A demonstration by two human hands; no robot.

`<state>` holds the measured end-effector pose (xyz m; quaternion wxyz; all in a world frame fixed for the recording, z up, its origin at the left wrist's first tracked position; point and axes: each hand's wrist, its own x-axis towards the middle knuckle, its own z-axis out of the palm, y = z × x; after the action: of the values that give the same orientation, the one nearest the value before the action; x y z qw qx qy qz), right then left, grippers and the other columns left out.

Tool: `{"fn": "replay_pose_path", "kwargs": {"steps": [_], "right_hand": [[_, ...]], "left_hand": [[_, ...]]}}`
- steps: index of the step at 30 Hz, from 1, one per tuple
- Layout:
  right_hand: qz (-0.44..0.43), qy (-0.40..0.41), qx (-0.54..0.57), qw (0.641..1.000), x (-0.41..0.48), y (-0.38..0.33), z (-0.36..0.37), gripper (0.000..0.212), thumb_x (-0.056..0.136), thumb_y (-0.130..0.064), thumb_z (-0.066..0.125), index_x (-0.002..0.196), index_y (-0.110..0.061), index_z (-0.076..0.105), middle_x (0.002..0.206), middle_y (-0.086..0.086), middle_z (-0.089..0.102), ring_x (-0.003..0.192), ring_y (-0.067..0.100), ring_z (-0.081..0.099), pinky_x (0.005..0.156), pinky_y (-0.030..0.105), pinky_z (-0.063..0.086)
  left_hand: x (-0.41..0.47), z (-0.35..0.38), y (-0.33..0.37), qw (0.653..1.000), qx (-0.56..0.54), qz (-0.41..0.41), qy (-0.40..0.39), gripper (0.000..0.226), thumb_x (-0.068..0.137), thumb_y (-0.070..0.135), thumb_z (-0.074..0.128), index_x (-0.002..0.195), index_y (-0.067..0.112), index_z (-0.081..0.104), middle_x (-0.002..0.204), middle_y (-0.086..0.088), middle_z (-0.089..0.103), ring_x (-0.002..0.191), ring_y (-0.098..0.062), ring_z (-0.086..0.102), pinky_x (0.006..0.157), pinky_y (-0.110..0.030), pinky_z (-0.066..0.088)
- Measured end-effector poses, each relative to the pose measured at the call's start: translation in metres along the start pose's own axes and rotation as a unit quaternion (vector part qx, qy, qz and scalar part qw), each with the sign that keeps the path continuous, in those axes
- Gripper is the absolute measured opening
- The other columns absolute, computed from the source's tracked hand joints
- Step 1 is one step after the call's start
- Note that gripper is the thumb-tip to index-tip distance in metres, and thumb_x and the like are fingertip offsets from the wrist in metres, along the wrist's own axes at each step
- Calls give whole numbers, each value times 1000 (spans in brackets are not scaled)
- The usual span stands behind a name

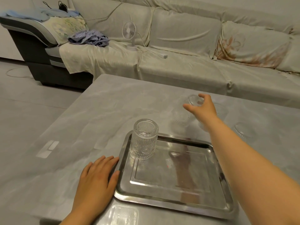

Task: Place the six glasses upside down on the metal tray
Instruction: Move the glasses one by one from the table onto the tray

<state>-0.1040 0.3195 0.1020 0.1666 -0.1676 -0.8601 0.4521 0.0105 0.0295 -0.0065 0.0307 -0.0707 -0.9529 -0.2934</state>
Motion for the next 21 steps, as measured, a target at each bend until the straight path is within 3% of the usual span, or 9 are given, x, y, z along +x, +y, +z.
{"fn": "replay_pose_path", "kwargs": {"steps": [4, 8, 13, 21], "right_hand": [[-83, -76, -31, 993, -26, -25, -20, 68, 70, -23, 73, 127, -17, 37, 135, 9, 41, 101, 14, 45, 81, 25, 36], [-134, -152, -87, 976, -58, -27, -23, 74, 65, -22, 76, 127, -20, 35, 133, 8, 44, 100, 13, 47, 83, 25, 39], [-120, -202, -100, 967, -82, -8, -9, 78, 63, -24, 78, 128, -22, 33, 134, 8, 42, 103, 13, 47, 84, 25, 41], [-92, -200, -98, 971, -90, 4, 12, 80, 67, -25, 75, 132, -23, 27, 138, 7, 35, 116, 17, 42, 87, 24, 36]], "left_hand": [[-1, 0, 0, 1000, 3, -2, -8, 53, 81, 45, 24, 128, 26, 42, 137, 4, 48, 134, -15, 32, 113, -36, 16], [-1, 2, -1, 1000, 4, 1, -9, 40, 91, 33, 36, 131, 27, 38, 141, 4, 42, 135, -14, 28, 113, -34, 13], [0, 1, -1, 1000, 9, 2, -5, 40, 91, 32, 37, 131, 26, 38, 142, 4, 43, 135, -14, 28, 113, -34, 14], [-1, 1, 0, 1000, 6, 5, 4, 40, 90, 31, 39, 130, 26, 40, 140, 3, 44, 135, -14, 30, 113, -34, 14]]}}
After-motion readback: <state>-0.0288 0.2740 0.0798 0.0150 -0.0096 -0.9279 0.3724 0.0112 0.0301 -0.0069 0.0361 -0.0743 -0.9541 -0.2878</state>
